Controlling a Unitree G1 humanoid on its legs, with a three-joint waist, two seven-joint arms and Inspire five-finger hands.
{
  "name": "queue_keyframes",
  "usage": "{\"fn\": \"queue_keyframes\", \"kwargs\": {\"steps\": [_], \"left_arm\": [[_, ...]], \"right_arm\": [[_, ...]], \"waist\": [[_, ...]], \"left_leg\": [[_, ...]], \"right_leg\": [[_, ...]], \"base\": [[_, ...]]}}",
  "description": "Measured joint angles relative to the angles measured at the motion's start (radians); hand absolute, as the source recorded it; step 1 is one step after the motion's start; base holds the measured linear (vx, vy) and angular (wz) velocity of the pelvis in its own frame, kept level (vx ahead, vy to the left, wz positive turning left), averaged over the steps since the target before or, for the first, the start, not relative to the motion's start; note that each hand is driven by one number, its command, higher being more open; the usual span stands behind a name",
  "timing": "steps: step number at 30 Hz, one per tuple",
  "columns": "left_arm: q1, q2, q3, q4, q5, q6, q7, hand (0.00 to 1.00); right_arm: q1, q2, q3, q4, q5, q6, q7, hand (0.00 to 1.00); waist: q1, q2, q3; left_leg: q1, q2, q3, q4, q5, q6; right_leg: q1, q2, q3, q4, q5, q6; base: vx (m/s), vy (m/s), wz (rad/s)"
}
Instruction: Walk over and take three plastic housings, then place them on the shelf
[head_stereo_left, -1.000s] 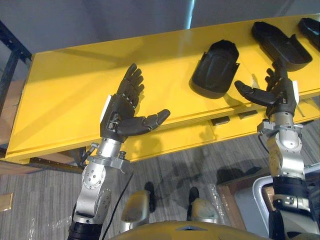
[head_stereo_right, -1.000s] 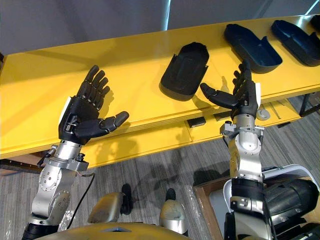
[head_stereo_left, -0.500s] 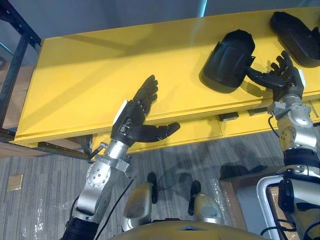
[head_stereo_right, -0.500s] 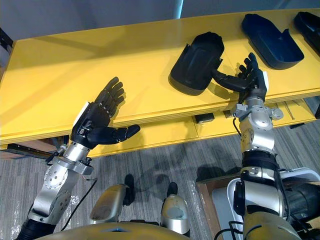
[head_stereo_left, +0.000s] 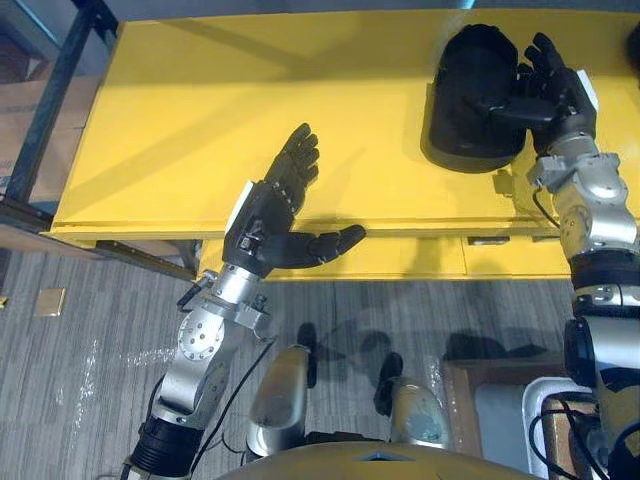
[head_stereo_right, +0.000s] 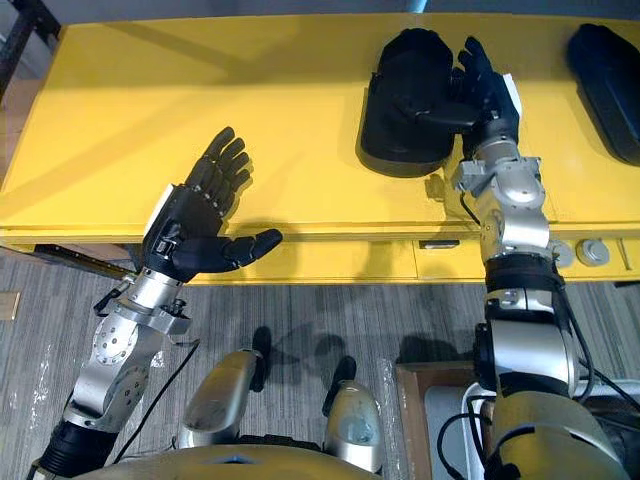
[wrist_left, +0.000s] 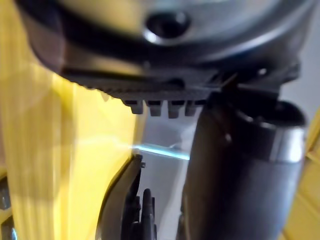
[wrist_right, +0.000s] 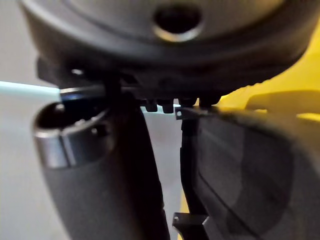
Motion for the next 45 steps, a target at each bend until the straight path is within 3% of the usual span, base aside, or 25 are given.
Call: {"fn": "queue_keyframes", "kwargs": {"steps": [7,13,16,19,22,27,31,32,37,45], "left_arm": [[0.003,0.007,-0.026,0.049,-0.002,-0.019,0.000,1.00],[0.006,0.023,-0.026,0.042,0.000,-0.042,-0.023,1.00],[0.009,0.030,-0.020,0.029,0.000,-0.042,-0.018,1.00],[0.010,0.018,0.001,0.029,-0.008,-0.016,0.006,1.00],[0.008,-0.027,0.017,0.032,0.015,0.027,0.084,1.00],[-0.022,-0.105,0.017,0.056,0.200,0.066,0.250,1.00],[-0.043,-0.138,0.044,0.076,0.220,0.072,0.325,1.00],[-0.044,-0.147,0.044,0.076,0.224,0.072,0.349,1.00],[-0.028,-0.170,0.047,0.072,0.248,0.071,0.382,1.00],[0.145,-0.181,0.111,-0.021,0.183,0.067,0.290,1.00]], "right_arm": [[-0.085,-0.005,0.040,0.000,-0.011,-0.006,-0.098,1.00],[-0.048,-0.053,0.004,-0.057,-0.088,-0.063,-0.220,1.00],[0.111,-0.052,-0.088,-0.286,-0.119,-0.124,-0.299,1.00],[0.320,0.024,-0.188,-0.566,-0.159,-0.179,-0.325,1.00],[0.573,0.207,-0.232,-0.801,-0.198,-0.201,-0.313,1.00],[0.912,0.417,-0.276,-0.930,-0.199,-0.200,-0.189,1.00],[1.079,0.483,-0.282,-0.994,-0.248,-0.208,-0.067,1.00],[1.109,0.483,-0.275,-1.006,-0.295,-0.240,-0.040,1.00],[1.099,0.444,-0.222,-1.065,-0.494,-0.325,-0.020,1.00],[0.998,0.384,-0.156,-1.021,-0.634,-0.313,-0.110,1.00]], "waist": [[0.018,0.000,0.000],[0.010,-0.002,0.002],[0.006,-0.003,0.002],[-0.030,-0.015,0.002],[-0.087,-0.043,-0.007],[-0.159,-0.063,-0.024],[-0.204,-0.063,-0.050],[-0.212,-0.062,-0.066],[-0.204,-0.061,-0.132],[-0.164,-0.068,-0.183]], "left_leg": [[-0.014,-0.006,-0.015,0.002,0.000,-0.001],[-0.013,-0.003,-0.001,0.037,-0.011,-0.010],[-0.008,0.009,0.016,0.058,-0.032,-0.006],[0.005,0.021,0.046,0.067,-0.053,-0.005],[0.039,0.032,0.096,0.057,-0.064,0.000],[0.073,0.054,0.171,0.049,-0.086,0.003],[0.102,0.064,0.213,0.038,-0.097,0.000],[0.112,0.064,0.222,0.028,-0.096,0.002],[0.138,0.058,0.228,-0.012,-0.084,0.002],[0.182,0.019,0.164,-0.101,-0.034,0.002]], "right_leg": [[0.000,-0.002,-0.016,-0.002,-0.002,-0.003],[0.012,-0.005,-0.013,-0.001,0.000,0.000],[0.020,0.007,0.010,-0.008,0.003,0.005],[0.020,0.012,0.045,-0.010,0.008,0.011],[0.026,0.021,0.102,-0.027,0.017,0.023],[0.029,0.035,0.181,-0.063,0.030,0.026],[0.029,0.045,0.229,-0.078,0.040,0.031],[0.029,0.045,0.235,-0.079,0.040,0.030],[0.038,0.043,0.236,-0.094,0.039,0.029],[0.108,0.023,0.159,-0.135,0.037,0.026]], "base": [[0.00,-0.007,0.08],[-0.01,0.006,-0.02],[-0.04,0.015,-0.18],[-0.04,0.027,-0.35],[-0.02,0.031,-0.51],[0.00,0.038,-0.48],[0.04,0.028,-0.40],[0.07,0.016,-0.24],[0.06,-0.003,-0.02],[0.00,-0.021,0.28]]}}
